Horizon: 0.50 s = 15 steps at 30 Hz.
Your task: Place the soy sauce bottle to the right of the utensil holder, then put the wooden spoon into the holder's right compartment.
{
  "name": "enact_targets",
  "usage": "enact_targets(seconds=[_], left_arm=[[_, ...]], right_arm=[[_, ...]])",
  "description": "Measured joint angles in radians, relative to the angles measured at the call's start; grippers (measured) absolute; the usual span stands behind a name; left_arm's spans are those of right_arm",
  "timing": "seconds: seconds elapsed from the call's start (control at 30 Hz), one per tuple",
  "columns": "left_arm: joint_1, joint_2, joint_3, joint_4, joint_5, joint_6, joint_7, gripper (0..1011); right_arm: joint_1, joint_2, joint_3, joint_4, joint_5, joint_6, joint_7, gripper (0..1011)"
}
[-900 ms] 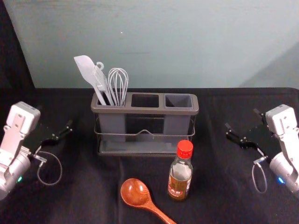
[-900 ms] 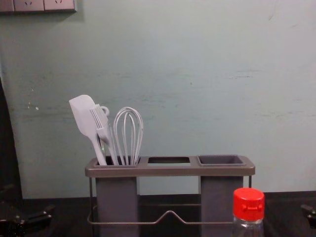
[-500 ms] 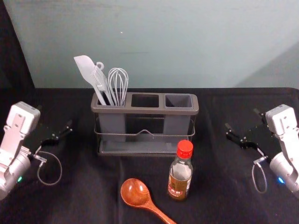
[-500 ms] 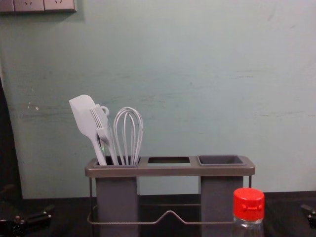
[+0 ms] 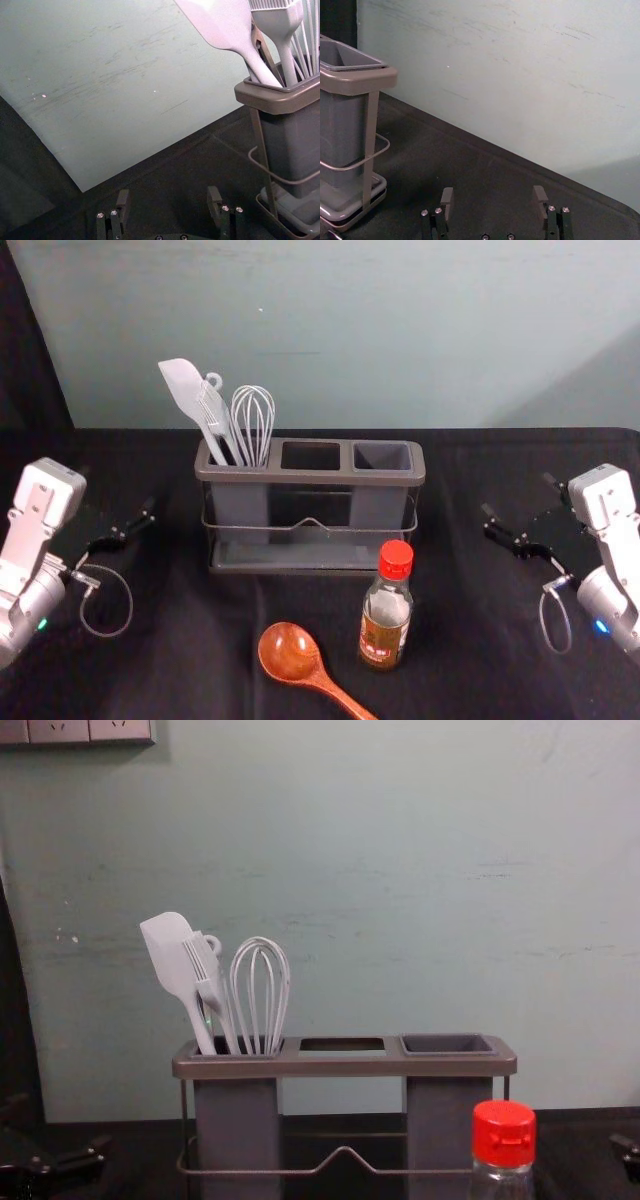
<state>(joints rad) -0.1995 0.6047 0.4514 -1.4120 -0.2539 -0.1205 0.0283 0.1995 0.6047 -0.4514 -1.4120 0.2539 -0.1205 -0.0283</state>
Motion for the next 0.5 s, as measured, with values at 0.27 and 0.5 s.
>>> enact_targets(seconds=[0.27, 0.5], left_arm=[[0.000, 0.000, 0.000, 0.000, 0.000, 0.000, 0.000, 1011], [0.000, 0.000, 0.000, 0.000, 0.000, 0.000, 0.000, 1011]], right_arm=[[0.000, 0.000, 0.000, 0.000, 0.000, 0.000, 0.000, 1002], [0.000, 0.000, 0.000, 0.000, 0.000, 0.000, 0.000, 1003]])
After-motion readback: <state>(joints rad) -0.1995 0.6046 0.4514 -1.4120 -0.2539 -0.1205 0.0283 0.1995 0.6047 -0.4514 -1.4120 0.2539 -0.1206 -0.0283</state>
